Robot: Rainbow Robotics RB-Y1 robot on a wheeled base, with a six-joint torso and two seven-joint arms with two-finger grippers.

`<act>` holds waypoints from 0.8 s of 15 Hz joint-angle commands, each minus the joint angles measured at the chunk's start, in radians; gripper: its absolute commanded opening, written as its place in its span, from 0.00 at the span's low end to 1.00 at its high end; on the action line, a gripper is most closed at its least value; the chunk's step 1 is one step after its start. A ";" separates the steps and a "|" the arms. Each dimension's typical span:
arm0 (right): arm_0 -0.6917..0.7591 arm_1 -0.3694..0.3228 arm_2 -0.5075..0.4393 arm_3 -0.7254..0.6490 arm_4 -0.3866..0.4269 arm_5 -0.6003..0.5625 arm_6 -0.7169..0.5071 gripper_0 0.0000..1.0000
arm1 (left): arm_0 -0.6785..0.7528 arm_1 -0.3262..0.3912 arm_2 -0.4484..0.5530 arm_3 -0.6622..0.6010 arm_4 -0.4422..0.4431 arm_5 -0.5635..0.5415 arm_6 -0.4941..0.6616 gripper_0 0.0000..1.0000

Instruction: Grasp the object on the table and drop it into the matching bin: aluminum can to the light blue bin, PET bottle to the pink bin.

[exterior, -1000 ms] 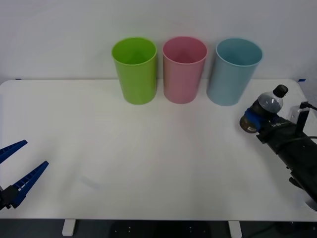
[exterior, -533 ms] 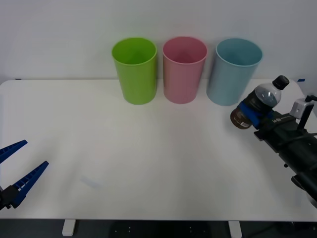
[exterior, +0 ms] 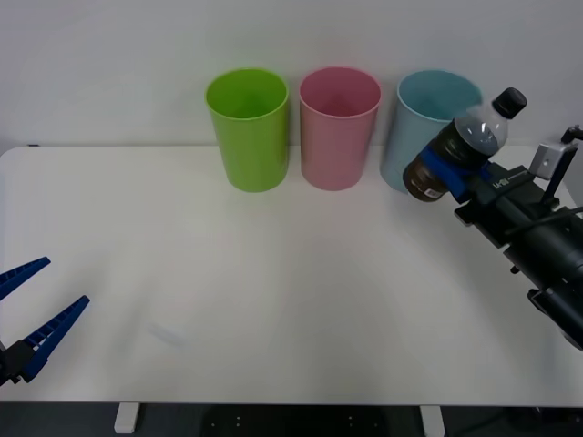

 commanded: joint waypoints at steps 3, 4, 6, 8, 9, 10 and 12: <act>-0.096 -0.056 0.030 0.000 0.028 0.004 -0.099 0.00 | 0.000 0.000 0.000 0.000 0.000 0.000 0.000 1.00; -0.113 -0.061 0.030 0.000 0.045 0.006 -0.125 0.00 | 0.000 0.000 0.000 0.000 0.000 0.000 0.000 1.00; -0.159 -0.067 0.030 0.000 0.097 0.006 -0.197 0.00 | 0.000 0.000 0.000 0.000 0.000 0.000 0.000 1.00; -0.201 -0.067 0.029 0.011 0.161 0.006 -0.249 0.00 | 0.000 0.000 0.000 0.000 0.000 0.000 0.000 1.00; -0.221 -0.067 0.032 0.029 0.173 0.006 -0.247 0.00 | 0.000 0.000 0.000 0.000 0.000 0.000 0.000 1.00; -0.245 -0.067 0.038 0.055 0.177 0.006 -0.243 0.00 | 0.000 0.000 0.000 0.000 0.000 0.000 0.000 1.00; -0.306 -0.067 0.049 0.118 0.192 0.006 -0.237 0.00 | 0.000 0.000 0.000 0.000 0.000 0.000 0.000 1.00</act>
